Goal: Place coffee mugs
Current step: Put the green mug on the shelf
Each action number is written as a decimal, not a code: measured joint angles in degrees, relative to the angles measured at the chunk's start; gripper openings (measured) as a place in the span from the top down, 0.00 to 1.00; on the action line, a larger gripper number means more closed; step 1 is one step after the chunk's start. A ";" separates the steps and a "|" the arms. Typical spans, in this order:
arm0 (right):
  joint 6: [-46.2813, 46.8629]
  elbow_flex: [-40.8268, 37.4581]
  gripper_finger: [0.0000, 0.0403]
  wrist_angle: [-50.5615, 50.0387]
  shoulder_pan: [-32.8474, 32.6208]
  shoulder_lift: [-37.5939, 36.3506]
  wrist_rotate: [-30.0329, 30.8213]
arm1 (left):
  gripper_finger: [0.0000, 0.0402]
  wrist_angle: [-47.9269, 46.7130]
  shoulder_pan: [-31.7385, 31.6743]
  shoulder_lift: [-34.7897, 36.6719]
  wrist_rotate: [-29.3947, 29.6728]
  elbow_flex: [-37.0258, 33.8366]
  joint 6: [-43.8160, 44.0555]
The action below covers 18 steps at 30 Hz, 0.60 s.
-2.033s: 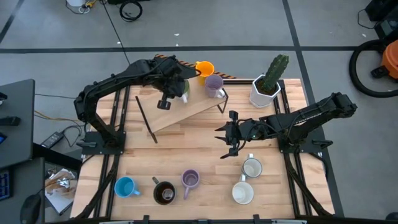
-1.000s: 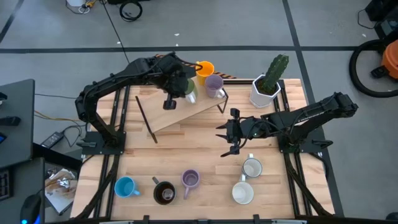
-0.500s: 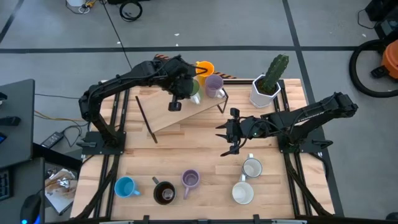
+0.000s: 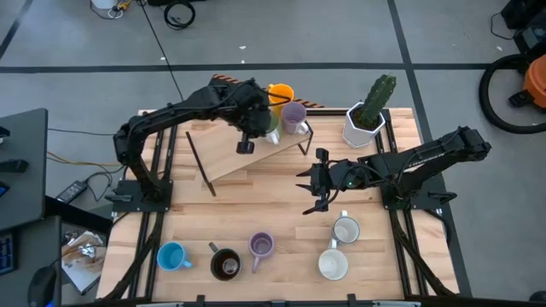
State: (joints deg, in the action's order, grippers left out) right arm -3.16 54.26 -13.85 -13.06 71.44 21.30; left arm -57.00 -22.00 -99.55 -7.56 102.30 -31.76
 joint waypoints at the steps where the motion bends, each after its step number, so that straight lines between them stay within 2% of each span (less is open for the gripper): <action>1: 0.00 0.00 0.68 -0.02 0.00 0.00 0.00 | 0.95 0.12 -0.02 0.00 0.01 0.00 -0.10; 12: 0.17 0.00 0.68 -0.02 -0.08 0.01 -0.21 | 0.95 0.28 -0.03 0.00 0.46 0.00 -0.45; 18: 0.18 0.00 0.68 -0.02 -0.16 0.00 -0.39 | 0.95 -4.44 -0.01 0.15 2.56 0.08 -2.16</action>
State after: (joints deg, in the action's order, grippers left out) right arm -2.98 54.26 -13.87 -13.22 71.44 20.91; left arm -61.45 -22.01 -99.39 -5.00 102.38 -33.92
